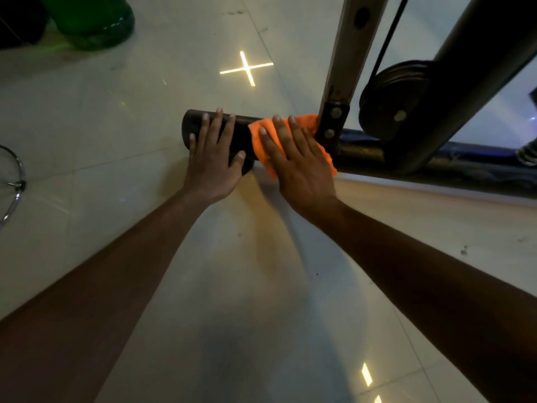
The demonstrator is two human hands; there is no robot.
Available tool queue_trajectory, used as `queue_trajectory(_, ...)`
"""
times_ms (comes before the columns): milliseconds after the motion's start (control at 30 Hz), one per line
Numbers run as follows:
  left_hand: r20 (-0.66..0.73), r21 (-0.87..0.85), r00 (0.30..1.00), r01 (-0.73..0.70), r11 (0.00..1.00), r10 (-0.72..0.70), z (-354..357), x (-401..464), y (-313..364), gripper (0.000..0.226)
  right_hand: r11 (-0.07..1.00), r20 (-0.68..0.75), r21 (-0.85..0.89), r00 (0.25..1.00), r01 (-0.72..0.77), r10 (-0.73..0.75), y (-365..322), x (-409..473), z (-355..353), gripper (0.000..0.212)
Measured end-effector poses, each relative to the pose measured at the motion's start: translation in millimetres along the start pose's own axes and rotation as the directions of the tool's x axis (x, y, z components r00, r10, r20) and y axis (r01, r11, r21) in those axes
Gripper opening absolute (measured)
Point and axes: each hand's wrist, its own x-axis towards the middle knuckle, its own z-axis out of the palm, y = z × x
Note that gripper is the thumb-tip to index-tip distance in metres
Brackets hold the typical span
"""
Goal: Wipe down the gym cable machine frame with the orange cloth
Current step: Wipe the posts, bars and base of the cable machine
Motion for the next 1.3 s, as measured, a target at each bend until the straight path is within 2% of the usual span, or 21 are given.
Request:
queue_trajectory(133, 0.042, 0.009, 0.999, 0.019, 1.0, -0.019, -0.5, -2.0, 2.7, 0.082, 0.994, 0.059, 0.1, 0.998, -0.04, 0.034, -3.6, 16.6, -8.7, 0.072)
queue_trajectory(233, 0.07, -0.035, 0.997, 0.046, 0.998, -0.043, -6.0, -1.7, 10.4, 0.082, 0.985, -0.004, 0.167, 0.999, -0.032, 0.033, 6.1, 6.2, -21.1, 0.065)
queue_trajectory(300, 0.086, -0.08, 0.995, 0.049, 0.996, -0.042, -10.1, -4.5, 15.3, 0.079, 0.966, 0.009, 0.254, 0.999, -0.053, 0.052, 8.4, -0.5, -31.9, 0.062)
queue_trajectory(467, 0.1, -0.154, 0.992, -0.063, 0.986, 0.079, -11.6, -30.3, 34.2, 0.071, 0.861, -0.022, 0.5, 0.993, -0.09, 0.116, 10.3, -22.7, -50.1, 0.045)
queue_trajectory(600, 0.075, -0.167, 0.98, -0.172, 0.971, 0.187, -13.2, -53.4, 67.4, 0.065, 0.813, -0.04, 0.571, 0.986, -0.113, 0.165, 18.4, -57.4, -67.0, 0.045)
queue_trajectory(767, 0.048, -0.154, 0.951, -0.295, 0.943, 0.305, -10.7, -69.9, 112.8, 0.062, 0.812, -0.049, 0.55, 0.962, -0.197, 0.267, 55.9, -101.6, -97.0, 0.043)
queue_trajectory(900, -0.012, -0.058, 0.9, -0.436, 0.898, 0.436, -4.3, -70.4, 160.9, 0.062, 0.823, -0.077, 0.497, 0.931, -0.275, 0.358, 93.9, -130.9, -124.9, 0.043)
queue_trajectory(1033, -0.034, -0.071, 0.857, -0.516, 0.854, 0.515, 6.9, -64.6, 224.8, 0.064, 0.841, -0.105, 0.433, 0.909, -0.323, 0.403, 134.8, -161.9, -151.0, 0.046)
queue_trajectory(1167, -0.046, -0.057, 0.822, -0.57, 0.82, 0.568, 23.7, -59.9, 279.8, 0.065, 0.835, -0.14, 0.349, 0.857, -0.426, 0.496, 170.4, -188.0, -165.0, 0.046)
queue_trajectory(1300, -0.062, 0.161, 0.766, -0.625, 0.764, 0.64, 38.4, -46.3, 303.7, 0.067, 0.841, -0.157, 0.287, 0.843, -0.46, 0.514, 198.2, -195.6, -165.2, 0.045)
